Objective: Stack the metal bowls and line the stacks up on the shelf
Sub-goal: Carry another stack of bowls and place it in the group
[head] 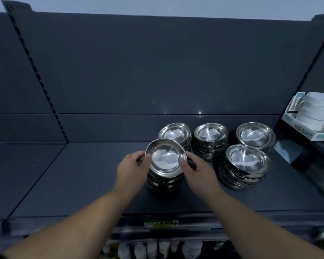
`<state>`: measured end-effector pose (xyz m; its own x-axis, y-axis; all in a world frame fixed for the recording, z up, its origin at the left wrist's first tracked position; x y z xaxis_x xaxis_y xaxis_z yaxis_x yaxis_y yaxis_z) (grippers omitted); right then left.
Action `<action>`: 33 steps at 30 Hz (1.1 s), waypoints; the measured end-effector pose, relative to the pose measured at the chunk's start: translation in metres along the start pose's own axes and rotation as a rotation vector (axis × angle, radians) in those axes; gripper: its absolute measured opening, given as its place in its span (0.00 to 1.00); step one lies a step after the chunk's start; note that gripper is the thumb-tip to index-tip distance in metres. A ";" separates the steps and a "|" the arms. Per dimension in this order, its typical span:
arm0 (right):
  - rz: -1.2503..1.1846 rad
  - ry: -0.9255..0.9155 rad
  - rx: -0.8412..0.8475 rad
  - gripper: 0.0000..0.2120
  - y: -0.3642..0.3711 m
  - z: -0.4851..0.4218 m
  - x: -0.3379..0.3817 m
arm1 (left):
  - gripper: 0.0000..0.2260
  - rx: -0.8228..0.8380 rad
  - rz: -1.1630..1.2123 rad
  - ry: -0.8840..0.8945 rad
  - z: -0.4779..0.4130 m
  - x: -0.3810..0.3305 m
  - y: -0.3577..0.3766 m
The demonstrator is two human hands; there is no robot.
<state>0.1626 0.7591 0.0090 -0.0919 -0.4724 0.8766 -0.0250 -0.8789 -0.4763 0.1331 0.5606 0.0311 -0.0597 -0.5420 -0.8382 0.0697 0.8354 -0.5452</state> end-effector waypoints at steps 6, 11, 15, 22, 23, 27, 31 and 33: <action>-0.007 0.007 0.026 0.12 -0.004 0.003 0.004 | 0.08 0.054 -0.007 -0.037 0.003 0.004 0.003; -0.006 0.003 0.032 0.18 0.002 0.002 0.002 | 0.20 0.134 -0.017 -0.057 0.004 0.015 0.009; -0.021 -0.001 0.023 0.17 0.004 0.003 0.001 | 0.15 0.131 0.035 0.015 0.008 0.009 0.011; 0.009 -0.026 0.023 0.16 0.005 0.005 0.001 | 0.14 0.127 0.007 0.052 0.008 0.004 0.010; 0.015 -0.029 0.025 0.16 0.004 0.006 0.003 | 0.14 0.136 -0.016 0.049 0.006 0.005 0.010; 0.045 -0.049 0.043 0.13 0.004 0.005 0.010 | 0.16 0.178 -0.081 0.032 -0.001 0.011 0.013; 0.049 -0.071 0.090 0.18 0.004 0.007 0.009 | 0.17 0.254 -0.051 0.031 0.000 0.013 0.016; 0.033 -0.067 0.150 0.24 0.006 0.011 0.006 | 0.22 0.316 -0.005 0.041 0.004 0.020 0.016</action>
<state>0.1726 0.7504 0.0127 -0.0235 -0.5004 0.8655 0.1265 -0.8602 -0.4939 0.1370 0.5629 0.0055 -0.1006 -0.5366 -0.8378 0.3743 0.7598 -0.5316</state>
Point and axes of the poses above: each hand's wrist, its own z-axis away from the middle knuckle, its own y-axis out of the palm, x = y × z, the point moved 4 cm from there along -z, towards the middle knuckle, and after that the axes turned 12 degrees about x, right-handed, at the moved point
